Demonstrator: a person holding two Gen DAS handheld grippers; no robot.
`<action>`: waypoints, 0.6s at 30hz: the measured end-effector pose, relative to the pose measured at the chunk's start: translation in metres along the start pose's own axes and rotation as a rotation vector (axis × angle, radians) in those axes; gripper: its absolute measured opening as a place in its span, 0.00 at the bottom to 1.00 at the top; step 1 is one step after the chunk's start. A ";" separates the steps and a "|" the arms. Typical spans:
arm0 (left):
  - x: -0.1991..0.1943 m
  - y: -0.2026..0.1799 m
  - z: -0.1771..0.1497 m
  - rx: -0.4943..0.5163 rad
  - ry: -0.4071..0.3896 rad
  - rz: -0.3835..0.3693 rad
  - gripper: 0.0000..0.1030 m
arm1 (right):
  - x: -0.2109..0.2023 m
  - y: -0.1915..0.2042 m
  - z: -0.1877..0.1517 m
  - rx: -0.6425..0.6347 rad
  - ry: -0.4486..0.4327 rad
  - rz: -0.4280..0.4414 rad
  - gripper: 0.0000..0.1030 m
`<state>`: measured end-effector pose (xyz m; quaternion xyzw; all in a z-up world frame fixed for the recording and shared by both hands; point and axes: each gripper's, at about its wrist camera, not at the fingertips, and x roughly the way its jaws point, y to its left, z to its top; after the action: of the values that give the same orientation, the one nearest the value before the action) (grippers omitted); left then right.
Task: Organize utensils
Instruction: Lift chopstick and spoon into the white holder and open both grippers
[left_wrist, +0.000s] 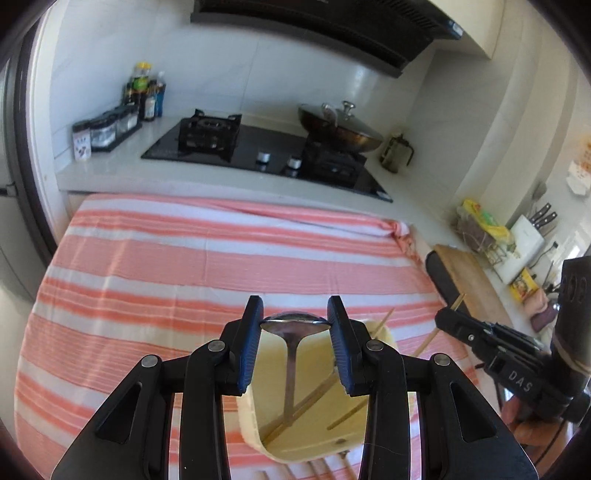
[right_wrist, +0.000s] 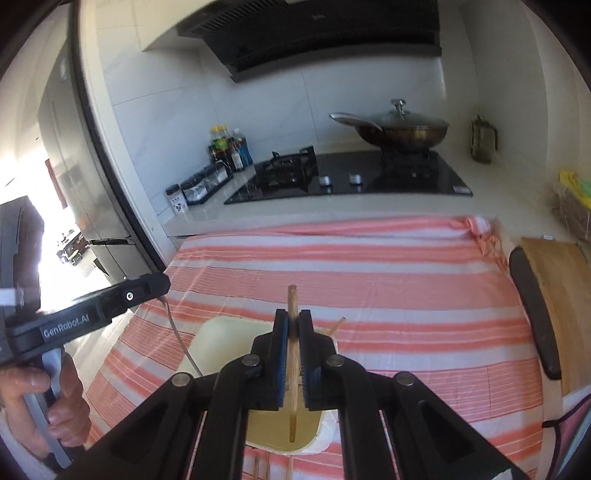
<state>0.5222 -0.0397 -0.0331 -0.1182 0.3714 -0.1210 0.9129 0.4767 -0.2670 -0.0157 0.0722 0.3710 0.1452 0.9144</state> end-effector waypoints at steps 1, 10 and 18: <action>0.009 0.002 -0.001 -0.009 0.018 0.009 0.35 | 0.008 -0.006 0.000 0.030 0.026 0.001 0.06; 0.054 0.016 -0.012 -0.025 0.069 0.074 0.36 | 0.045 -0.026 0.001 0.065 0.045 -0.035 0.09; 0.028 0.028 -0.025 -0.018 0.059 0.026 0.63 | 0.020 -0.039 -0.019 0.097 -0.005 -0.007 0.35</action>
<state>0.5276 -0.0252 -0.0767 -0.1180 0.4006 -0.1090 0.9021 0.4850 -0.2968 -0.0519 0.1153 0.3755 0.1239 0.9112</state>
